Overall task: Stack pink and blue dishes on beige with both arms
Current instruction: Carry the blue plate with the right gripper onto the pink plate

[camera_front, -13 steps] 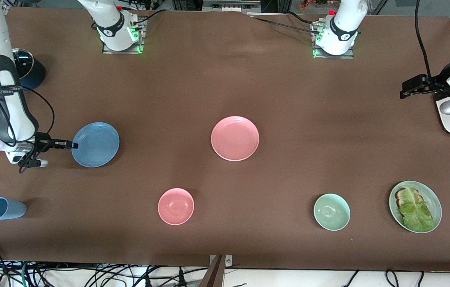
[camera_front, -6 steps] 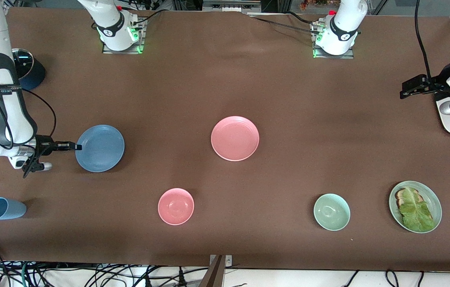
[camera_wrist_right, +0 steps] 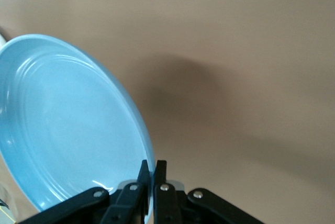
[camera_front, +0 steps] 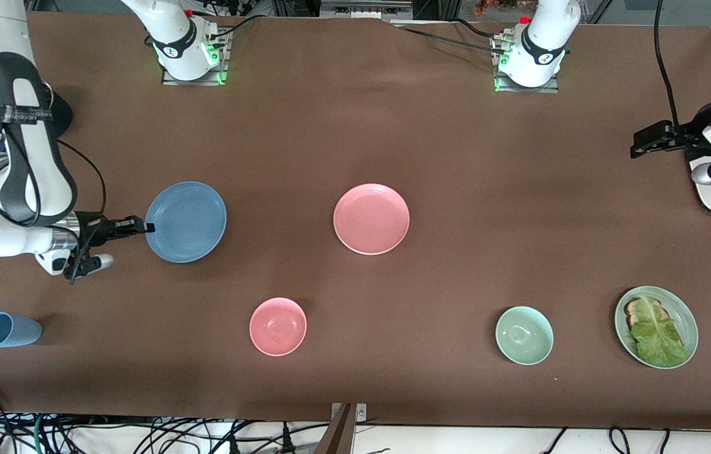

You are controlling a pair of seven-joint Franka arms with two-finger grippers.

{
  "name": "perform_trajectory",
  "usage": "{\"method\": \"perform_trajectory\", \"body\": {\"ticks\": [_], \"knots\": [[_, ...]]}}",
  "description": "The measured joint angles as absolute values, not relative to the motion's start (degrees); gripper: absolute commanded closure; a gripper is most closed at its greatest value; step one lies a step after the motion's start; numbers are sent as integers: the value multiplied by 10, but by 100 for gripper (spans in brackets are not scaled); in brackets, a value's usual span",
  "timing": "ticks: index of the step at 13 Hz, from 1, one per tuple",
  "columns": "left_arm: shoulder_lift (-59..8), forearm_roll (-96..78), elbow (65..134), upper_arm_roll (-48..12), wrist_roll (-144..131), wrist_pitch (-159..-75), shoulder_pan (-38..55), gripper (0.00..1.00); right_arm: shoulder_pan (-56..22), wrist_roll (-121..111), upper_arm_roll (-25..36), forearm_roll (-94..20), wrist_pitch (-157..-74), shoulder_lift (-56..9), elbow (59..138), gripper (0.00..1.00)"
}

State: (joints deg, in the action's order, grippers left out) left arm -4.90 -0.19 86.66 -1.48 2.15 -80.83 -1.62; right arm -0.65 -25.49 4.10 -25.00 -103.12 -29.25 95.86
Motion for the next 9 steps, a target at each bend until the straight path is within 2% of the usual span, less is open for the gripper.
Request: {"method": "perform_trajectory", "body": {"ticks": [5,9], "knots": [[-49,-2,867,-15,22,-808,-16,0,-149,-52,38,-251,-1038,-275,947,100],[-52,-2,867,-15,22,-808,-16,0,-251,8,35,-286,-1118,-285,943,100]]}}
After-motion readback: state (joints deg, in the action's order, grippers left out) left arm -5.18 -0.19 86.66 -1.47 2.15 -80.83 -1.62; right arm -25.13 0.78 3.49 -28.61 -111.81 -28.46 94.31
